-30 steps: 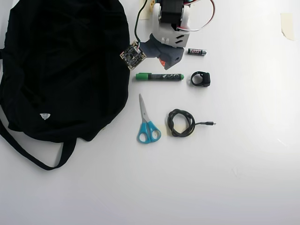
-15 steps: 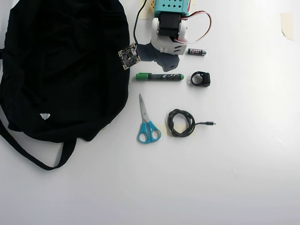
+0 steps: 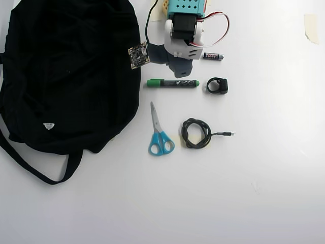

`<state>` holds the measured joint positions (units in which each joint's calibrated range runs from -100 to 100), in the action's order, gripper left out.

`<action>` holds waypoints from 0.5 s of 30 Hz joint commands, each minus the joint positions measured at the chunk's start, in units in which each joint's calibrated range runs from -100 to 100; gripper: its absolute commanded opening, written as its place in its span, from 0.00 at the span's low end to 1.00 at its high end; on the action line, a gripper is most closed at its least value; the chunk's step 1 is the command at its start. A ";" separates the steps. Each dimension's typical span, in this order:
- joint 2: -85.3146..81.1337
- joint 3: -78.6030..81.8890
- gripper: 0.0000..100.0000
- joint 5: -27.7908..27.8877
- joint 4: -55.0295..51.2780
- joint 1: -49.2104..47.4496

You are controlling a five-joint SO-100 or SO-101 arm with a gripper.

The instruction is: Put the green marker into the black bag

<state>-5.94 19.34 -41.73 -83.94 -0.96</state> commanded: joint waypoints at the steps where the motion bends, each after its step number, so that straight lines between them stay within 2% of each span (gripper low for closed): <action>1: -0.12 -0.38 0.11 -0.95 0.57 -0.47; 6: 0.79 -0.38 0.20 -1.06 0.57 -1.29; 15: 6.10 -1.28 0.22 -1.95 5.39 -3.01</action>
<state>0.12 19.34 -43.35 -81.19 -2.57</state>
